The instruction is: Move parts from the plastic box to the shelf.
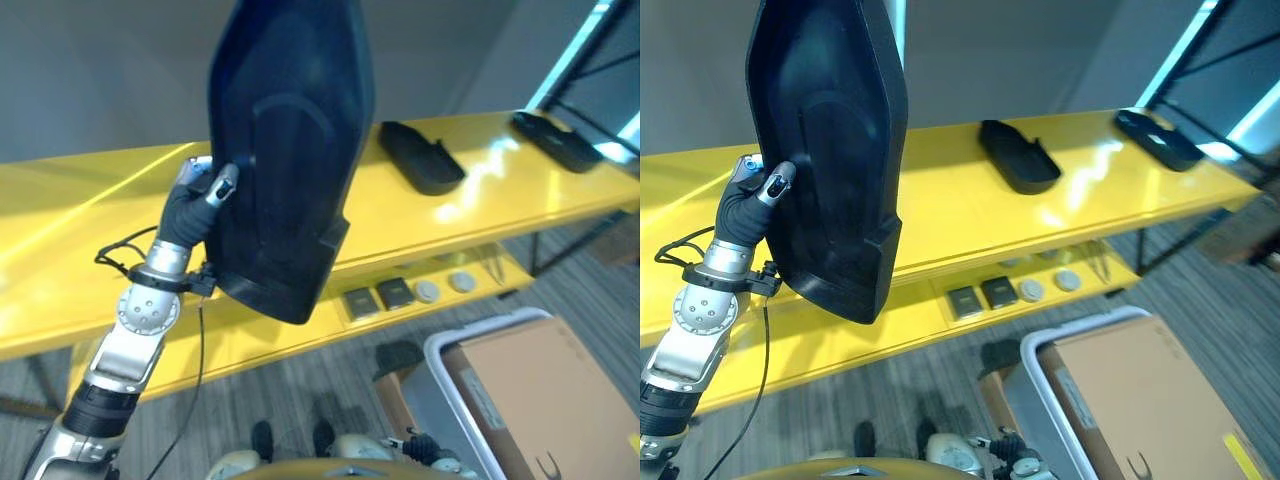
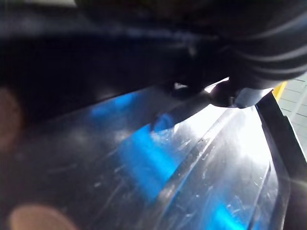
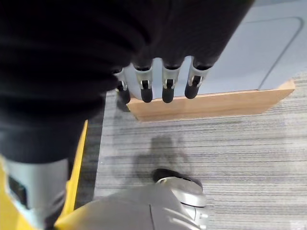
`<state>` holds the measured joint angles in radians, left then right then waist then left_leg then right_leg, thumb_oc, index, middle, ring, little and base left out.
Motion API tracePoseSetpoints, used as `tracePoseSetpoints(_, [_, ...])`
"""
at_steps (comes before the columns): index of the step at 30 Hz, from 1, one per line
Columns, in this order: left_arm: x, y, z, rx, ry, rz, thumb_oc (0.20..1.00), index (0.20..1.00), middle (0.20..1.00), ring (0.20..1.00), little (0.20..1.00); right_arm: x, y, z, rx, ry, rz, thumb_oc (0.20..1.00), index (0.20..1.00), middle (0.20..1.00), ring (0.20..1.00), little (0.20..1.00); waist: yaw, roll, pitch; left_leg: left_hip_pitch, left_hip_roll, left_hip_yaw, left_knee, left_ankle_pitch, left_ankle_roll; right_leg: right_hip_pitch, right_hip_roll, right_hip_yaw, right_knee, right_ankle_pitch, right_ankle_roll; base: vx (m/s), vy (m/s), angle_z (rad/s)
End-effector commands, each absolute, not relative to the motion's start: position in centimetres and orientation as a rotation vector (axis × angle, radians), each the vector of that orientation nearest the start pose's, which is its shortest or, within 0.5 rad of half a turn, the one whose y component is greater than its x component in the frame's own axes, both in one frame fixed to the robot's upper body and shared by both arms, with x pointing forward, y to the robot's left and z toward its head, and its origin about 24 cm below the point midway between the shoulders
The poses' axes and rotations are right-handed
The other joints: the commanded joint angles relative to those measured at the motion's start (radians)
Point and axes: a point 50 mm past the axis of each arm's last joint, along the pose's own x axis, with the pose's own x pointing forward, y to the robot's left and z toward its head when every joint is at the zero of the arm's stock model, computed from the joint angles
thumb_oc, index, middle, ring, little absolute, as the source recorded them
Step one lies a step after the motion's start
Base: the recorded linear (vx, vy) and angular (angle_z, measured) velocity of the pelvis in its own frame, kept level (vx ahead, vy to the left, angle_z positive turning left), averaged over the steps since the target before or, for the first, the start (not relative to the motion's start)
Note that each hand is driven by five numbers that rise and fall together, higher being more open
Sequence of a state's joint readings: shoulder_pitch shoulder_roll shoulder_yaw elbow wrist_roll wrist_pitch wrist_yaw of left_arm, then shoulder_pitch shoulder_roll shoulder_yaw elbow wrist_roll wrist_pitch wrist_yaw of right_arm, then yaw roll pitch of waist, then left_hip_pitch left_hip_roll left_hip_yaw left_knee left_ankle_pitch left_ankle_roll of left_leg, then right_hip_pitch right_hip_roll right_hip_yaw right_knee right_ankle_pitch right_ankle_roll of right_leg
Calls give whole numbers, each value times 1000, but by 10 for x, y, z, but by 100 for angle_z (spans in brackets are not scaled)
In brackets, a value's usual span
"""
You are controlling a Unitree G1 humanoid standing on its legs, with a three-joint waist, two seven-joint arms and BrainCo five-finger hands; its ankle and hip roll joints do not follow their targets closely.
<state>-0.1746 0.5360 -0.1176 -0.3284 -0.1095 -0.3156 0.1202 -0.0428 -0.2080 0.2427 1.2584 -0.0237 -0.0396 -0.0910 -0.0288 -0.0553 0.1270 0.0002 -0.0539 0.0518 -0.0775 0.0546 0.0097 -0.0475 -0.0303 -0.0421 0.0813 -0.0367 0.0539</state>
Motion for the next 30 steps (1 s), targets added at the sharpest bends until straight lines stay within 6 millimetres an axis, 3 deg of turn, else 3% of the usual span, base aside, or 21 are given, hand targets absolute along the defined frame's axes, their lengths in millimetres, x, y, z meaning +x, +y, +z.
tracePoseSetpoints(1, [234, 170, 204, 176, -868, -168, 200, 200, 200, 200, 200, 99, -213, -165, -484, 1203, 111, 1000, 1000, 1000, 1000, 1000, 6, 7, -44, 40, 39, -35, 4, -43, -16, 70, -17, -55, -72, 20, 54, 38, -79, 3])
tracePoseSetpoints(3, [232, 171, 201, 183, -857, -160, 200, 200, 200, 200, 200, 106, -216, -162, -509, 1181, 106, 1000, 1000, 1000, 1000, 1000, 18, 16, -23, 12, 27, -57, 40, -44, -16, 72, -24, -71, -79, 27, 49, -59, -41, 24])
tracePoseSetpoints(6, [234, 168, 204, 180, -871, -159, 200, 200, 200, 200, 200, 111, -224, -159, -516, 1164, 76, 1000, 1000, 1000, 1000, 1000, 12, 25, 6, -58, 24, -14, 114, -49, -31, 61, -50, -134, -74, 32, 47, -107, 34, 63])
tracePoseSetpoints(7, [237, 165, 201, 161, -850, -176, 200, 200, 200, 200, 200, 112, -230, -158, -530, 1162, 56, 1000, 1000, 1000, 1000, 1000, 1, 30, 16, -72, 82, 91, 150, -61, -50, 64, -87, -220, -72, 33, 51, -86, 109, 136])
tracePoseSetpoints(9, [237, 168, 196, 168, -827, -166, 200, 200, 200, 200, 200, 112, -229, -158, -535, 1158, 47, 1000, 1000, 1000, 1000, 1000, 15, 23, 15, -60, 136, 47, 161, -70, -77, 90, -101, -228, -86, 34, 56, 37, 141, 144])
tracePoseSetpoints(11, [238, 174, 197, 144, -825, -129, 200, 200, 200, 200, 200, 111, -236, -156, -535, 1152, -11, 1000, 1000, 1000, 1000, 1000, 19, 13, 10, -72, 236, -21, 145, -22, -116, 97, -136, -239, -90, 43, 70, 65, 249, 33])
tracePoseSetpoints(13, [239, 174, 197, 146, -830, -115, 200, 200, 200, 200, 200, 109, -240, -155, -555, 1157, -11, 1000, 1000, 1000, 1000, 1000, 22, 18, 10, -70, 285, -56, 117, 6, -135, 105, -154, -242, -101, 45, 83, 56, 278, 17])
tracePoseSetpoints(16, [240, 174, 198, 169, -837, -110, 200, 200, 200, 200, 200, 110, -249, -153, -579, 1170, -19, 1000, 1000, 1000, 1000, 1000, 28, 37, 5, -59, 266, -136, 129, -30, -151, 115, -180, -225, -112, 63, 101, 96, 339, 5])
tracePoseSetpoints(19, [240, 172, 200, 212, -838, -152, 200, 200, 200, 200, 200, 101, -260, -153, -560, 1210, -76, 1000, 1000, 1000, 1000, 1000, 23, 43, -3, -41, 209, -102, 126, -79, -129, 129, -262, -233, -92, 135, 149, 159, 594, 4])
tracePoseSetpoints(20, [240, 183, 207, 318, -852, -140, 200, 200, 200, 200, 200, 110, -260, -151, -418, 1182, -231, 1000, 1000, 1000, 1000, 1000, 19, 37, -6, 18, 145, -35, 48, -90, -95, 63, -339, -241, -19, 250, 171, 119, 723, 27])
tracePoseSetpoints(21, [241, 190, 210, 347, -855, -108, 200, 200, 200, 200, 200, 112, -256, -151, -396, 1177, -237, 1000, 1000, 1000, 1000, 1000, 24, 39, -8, 24, 133, -10, 39, -88, -83, 45, -353, -287, -23, 261, 173, 90, 626, -48])
tracePoseSetpoints(22, [241, 194, 212, 368, -858, -88, 200, 200, 200, 200, 200, 115, -251, -152, -411, 1168, -211, 1000, 1000, 1000, 1000, 1000, 27, 41, -8, 29, 130, 6, 30, -89, -79, 39, -348, -300, -24, 257, 172, 65, 362, -89])
tracePoseSetpoints(23, [242, 202, 211, 427, -851, -29, 200, 200, 200, 200, 200, 125, -238, -152, -479, 1128, -116, 1000, 1000, 1000, 1000, 1000, 20, 49, -6, 50, 130, 31, 11, -89, -74, 17, -288, -270, -5, 206, 163, 59, 238, -115])
tracePoseSetpoints(24, [242, 203, 211, 428, -852, -28, 200, 200, 200, 200, 200, 125, -238, -152, -480, 1127, -115, 1000, 1000, 1000, 1000, 1000, 21, 48, -7, 48, 129, 33, 9, -85, -74, 13, -289, -268, -4, 208, 161, 113, 310, -66])
tracePoseSetpoints(25, [252, 203, 209, 527, -847, 36, 200, 200, 200, 200, 200, 123, -229, -154, -501, 1112, -56, 1000, 1000, 1000, 1000, 1000, -25, 51, -1, 44, 119, 1, 2, -67, -64, -40, -129, -58, -14, 96, 117, 79, 162, -48])
tracePoseSetpoints(26, [254, 204, 207, 526, -836, 49, 200, 200, 200, 200, 200, 118, -228, -156, -492, 1123, -58, 1000, 1000, 1000, 1000, 1000, -25, 50, -4, 43, 113, 3, 0, -68, -64, -34, -116, -48, -28, 86, 101, 97, 165, -4])
tracePoseSetpoints(30, [265, 209, 202, 515, -805, 128, 200, 200, 200, 200, 200, 105, -223, -160, -543, 1148, 35, 1000, 1000, 1000, 1000, 1000, -43, 48, 1, 24, 108, 4, -9, -54, -65, -26, -110, -28, -75, 91, 97, -3, -58, 37])
